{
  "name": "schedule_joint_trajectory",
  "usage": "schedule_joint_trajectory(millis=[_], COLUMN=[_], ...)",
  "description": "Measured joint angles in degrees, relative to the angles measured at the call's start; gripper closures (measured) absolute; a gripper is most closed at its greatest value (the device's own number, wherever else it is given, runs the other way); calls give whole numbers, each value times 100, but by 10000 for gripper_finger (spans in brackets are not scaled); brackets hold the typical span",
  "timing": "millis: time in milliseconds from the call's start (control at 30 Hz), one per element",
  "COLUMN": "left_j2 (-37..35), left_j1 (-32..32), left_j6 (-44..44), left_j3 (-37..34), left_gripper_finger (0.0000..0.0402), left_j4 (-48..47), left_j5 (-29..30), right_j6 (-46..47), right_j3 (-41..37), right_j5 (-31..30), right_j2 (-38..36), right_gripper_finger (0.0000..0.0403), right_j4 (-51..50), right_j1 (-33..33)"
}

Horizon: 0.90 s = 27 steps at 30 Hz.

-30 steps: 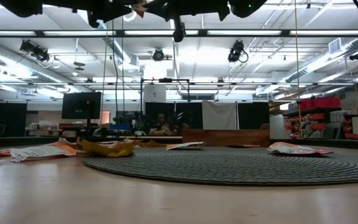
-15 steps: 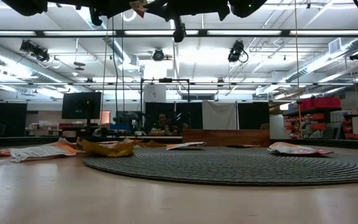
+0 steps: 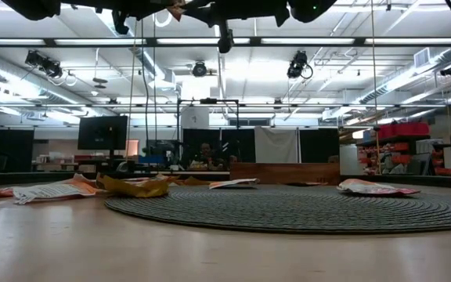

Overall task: Pick & Place Tea
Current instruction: Put the yellow tea bag into the left section of the wooden organizer

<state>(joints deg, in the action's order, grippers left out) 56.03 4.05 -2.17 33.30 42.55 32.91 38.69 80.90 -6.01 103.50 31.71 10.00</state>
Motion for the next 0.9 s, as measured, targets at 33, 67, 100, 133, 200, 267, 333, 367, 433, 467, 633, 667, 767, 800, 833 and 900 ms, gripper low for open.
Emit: schedule_joint_trajectory(millis=[33, 67, 100, 133, 200, 267, 333, 367, 433, 467, 633, 667, 767, 800, 833, 900], left_j2=[-1, -2, -3, -17, -78, -150, -258, -312, -450, -510, -586, -586, -584, -584, -584, -584], left_j1=[2, 1, -3, -11, -49, -88, -120, -125, -133, -133, -124, -122, -124, -122, -122, -122], left_j6=[2, 4, 6, 9, 37, 143, 221, 330, 593, 719, 1223, 1272, 1364, 1366, 1379, 1439], left_j3=[0, 1, 2, 3, 5, 13, 4, 4, 2, 2, -6, -4, -4, -4, -4, -4], left_gripper_finger=[395, 396, 397, 397, 397, 397, 397, 398, 398, 398, 398, 398, 398, 399, 399, 399], left_j4=[-19, -59, -92, -131, -278, -499, -847, -1014, -1431, -1643, -2532, -2660, -2921, -2970, -3023, -3102], left_j5=[-4, -12, -25, -35, -45, -53, -146, -222, -399, -500, -1128, -1263, -1527, -1555, -1579, -1588], right_j6=[-174, -345, -485, -594, -810, -1065, -1374, -1562, -2007, -2201, -3540, -3744, -4136, -4232, -4280, -4366], right_j3=[2, 0, 0, 0, -2, -2, -2, -2, 102, 237, 1672, 1985, 2813, 3044, 3245, 3554], right_j5=[33, 100, 185, 283, 528, 794, 1062, 1200, 1466, 1608, 2166, 2194, 2208, 2215, 2215, 2283], right_j2=[-5, -17, -32, -57, -162, -342, -572, -719, -969, -1068, -883, -766, -378, -256, -140, 106], right_gripper_finger=[373, 359, 343, 326, 289, 252, 219, 205, 180, 172, 165, 168, 177, 181, 183, 188], right_j4=[0, -25, -42, -58, -224, -604, -981, -1206, -1717, -2132, -4719, -5174, -6252, -6515, -6782, -7216], right_j1=[0, 0, 1, 3, 30, 112, 211, 271, 358, 403, 455, 450, 456, 457, 457, 448])
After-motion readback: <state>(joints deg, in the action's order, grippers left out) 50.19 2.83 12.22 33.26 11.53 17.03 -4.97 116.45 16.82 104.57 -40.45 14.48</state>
